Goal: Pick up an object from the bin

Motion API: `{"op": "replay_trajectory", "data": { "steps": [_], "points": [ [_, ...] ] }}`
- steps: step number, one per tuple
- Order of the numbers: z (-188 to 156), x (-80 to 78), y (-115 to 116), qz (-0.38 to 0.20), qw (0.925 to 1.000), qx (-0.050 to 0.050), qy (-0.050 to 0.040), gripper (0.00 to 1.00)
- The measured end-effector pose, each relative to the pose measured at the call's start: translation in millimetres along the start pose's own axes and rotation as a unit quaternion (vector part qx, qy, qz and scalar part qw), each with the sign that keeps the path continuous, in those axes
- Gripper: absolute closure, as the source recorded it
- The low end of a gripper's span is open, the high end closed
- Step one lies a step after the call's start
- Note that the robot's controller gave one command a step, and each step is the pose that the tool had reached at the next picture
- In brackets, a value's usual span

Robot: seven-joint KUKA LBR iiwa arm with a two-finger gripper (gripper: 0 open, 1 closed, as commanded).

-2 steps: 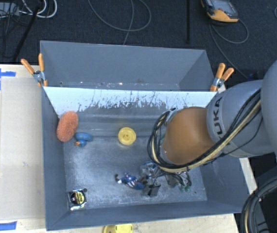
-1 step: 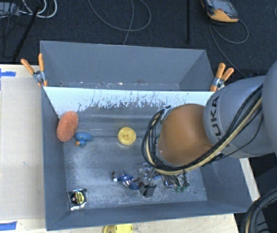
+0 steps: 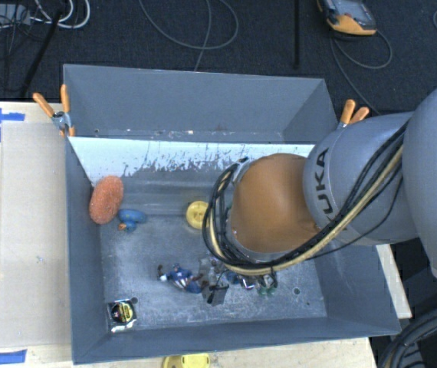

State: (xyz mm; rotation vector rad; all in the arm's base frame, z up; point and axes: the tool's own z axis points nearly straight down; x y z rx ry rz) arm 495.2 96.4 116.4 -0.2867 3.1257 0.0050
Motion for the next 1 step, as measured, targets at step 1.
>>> {"op": "replay_trajectory", "data": {
  "steps": [1],
  "points": [
    [-17.3,7.4,-10.9,0.003,1.0000,0.001,0.0030,1.00]
  ]
}}
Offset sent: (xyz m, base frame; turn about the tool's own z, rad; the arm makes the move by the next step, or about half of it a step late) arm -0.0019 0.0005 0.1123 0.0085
